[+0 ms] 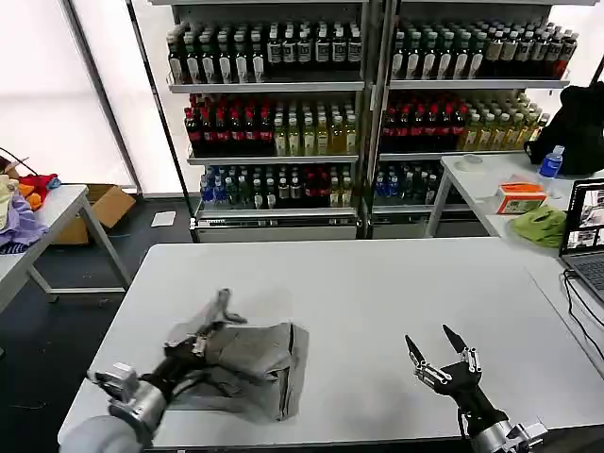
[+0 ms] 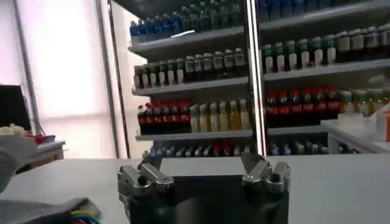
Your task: Fold and organize the clothes.
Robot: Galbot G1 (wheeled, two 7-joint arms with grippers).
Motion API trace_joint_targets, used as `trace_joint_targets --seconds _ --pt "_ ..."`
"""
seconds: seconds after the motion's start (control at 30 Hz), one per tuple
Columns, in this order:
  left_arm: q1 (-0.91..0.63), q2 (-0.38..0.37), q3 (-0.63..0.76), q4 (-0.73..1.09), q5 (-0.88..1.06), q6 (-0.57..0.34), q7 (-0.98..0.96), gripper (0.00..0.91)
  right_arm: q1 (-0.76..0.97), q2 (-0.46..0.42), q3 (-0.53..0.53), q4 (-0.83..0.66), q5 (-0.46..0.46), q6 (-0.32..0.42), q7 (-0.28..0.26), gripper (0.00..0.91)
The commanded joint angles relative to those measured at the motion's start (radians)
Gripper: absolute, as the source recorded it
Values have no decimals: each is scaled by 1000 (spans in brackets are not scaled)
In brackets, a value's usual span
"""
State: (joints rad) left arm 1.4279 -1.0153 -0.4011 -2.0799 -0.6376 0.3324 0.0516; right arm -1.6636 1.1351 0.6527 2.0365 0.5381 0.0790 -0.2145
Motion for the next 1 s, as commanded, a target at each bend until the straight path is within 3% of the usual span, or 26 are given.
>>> trace_joint_targets --seconds 0.03,0.07,0.1,0.13,0.3,0.43,0.63,0.77,1.0 --pt "-100 -109 298 77 83 21 14 0 -25 20 8 -9 12 4 -4 907" --pt "-116 -117 304 97 104 38 1 161 -28 23 7 -4 12 4 -3 907" --pt "-123 -127 304 110 121 49 -3 564 -30 26 8 0 12 3 -4 907" --pt "-128 -133 303 122 139 55 -4 907 -33 27 9 5 12 3 -3 907" --pt "-110 -134 254 67 142 72 -30 907 -36 11 18 14 21 2 -1 907" --pt "-52 -94 148 -84 102 89 -57 907 -33 -5 25 22 37 -1 -2 907" --pt "24 -38 -153 -239 -61 104 -94 907 -21 -16 17 33 49 -5 0 907" --pt "77 -43 -316 -164 -46 102 -95 907 -17 -6 1 31 38 -4 -1 907" --pt "140 -109 -192 -25 249 141 -150 907 -14 -9 -14 29 27 -1 -2 907"
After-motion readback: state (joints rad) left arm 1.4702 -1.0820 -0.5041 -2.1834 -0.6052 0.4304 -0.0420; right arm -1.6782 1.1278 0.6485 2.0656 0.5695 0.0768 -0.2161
